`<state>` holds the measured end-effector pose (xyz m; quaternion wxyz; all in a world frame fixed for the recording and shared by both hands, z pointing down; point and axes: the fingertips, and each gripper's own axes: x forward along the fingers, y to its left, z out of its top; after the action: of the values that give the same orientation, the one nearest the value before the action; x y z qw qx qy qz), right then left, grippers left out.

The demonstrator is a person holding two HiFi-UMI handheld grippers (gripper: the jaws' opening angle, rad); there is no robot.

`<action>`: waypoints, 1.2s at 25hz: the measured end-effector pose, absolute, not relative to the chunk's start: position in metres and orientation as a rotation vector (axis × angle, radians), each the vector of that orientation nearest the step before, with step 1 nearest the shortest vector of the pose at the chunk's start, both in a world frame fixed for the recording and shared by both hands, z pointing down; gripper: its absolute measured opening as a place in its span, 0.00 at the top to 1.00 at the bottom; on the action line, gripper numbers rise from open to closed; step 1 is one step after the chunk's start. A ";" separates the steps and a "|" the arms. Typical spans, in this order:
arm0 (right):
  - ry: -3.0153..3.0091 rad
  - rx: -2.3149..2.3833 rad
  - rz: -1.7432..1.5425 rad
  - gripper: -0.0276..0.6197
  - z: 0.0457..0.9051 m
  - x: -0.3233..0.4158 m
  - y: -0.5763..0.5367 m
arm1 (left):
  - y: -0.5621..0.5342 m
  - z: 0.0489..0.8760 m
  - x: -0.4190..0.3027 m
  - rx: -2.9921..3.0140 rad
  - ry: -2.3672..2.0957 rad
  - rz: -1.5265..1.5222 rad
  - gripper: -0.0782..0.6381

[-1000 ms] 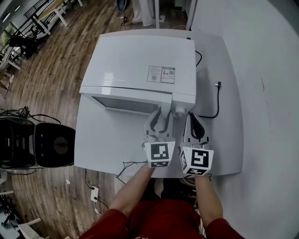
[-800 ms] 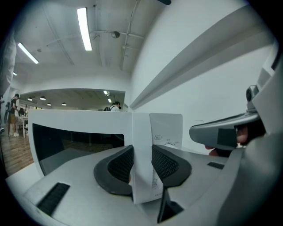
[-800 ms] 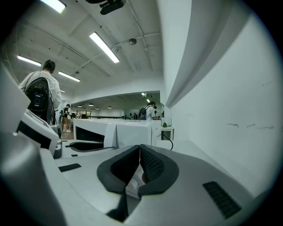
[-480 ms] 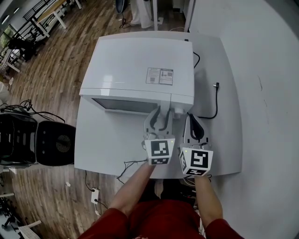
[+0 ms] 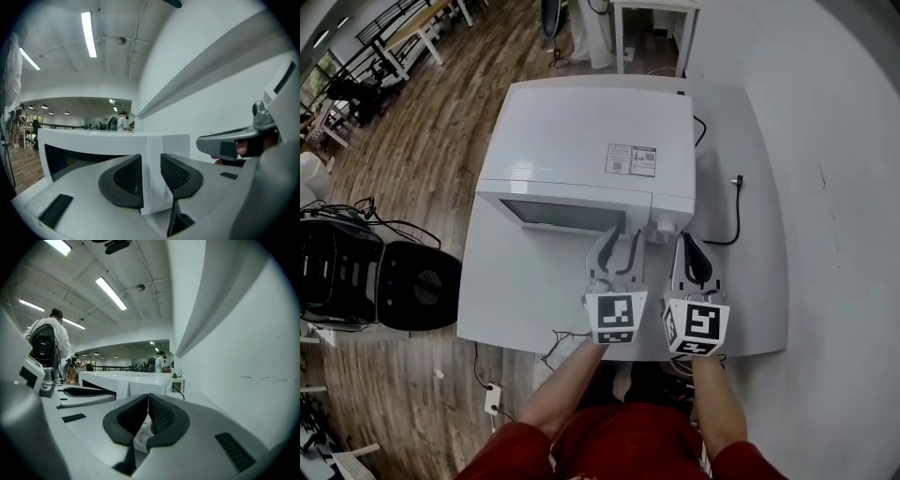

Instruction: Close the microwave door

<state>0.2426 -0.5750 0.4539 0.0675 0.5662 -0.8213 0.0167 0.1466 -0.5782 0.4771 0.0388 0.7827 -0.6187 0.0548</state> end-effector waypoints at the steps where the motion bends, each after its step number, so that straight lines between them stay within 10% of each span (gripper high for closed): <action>1: -2.483 1.707 0.043 0.92 0.450 0.241 -0.574 | -0.576 0.471 0.143 2.405 -1.906 0.160 0.69; 30: -2.697 1.680 -0.230 0.92 0.274 0.185 -0.545 | -0.532 0.275 0.048 2.471 -2.141 -0.081 0.82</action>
<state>0.1847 -0.5450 0.2740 -0.0219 0.5272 -0.8464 -0.0722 0.0484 -0.5323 0.2753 -0.0642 0.7540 -0.6533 -0.0248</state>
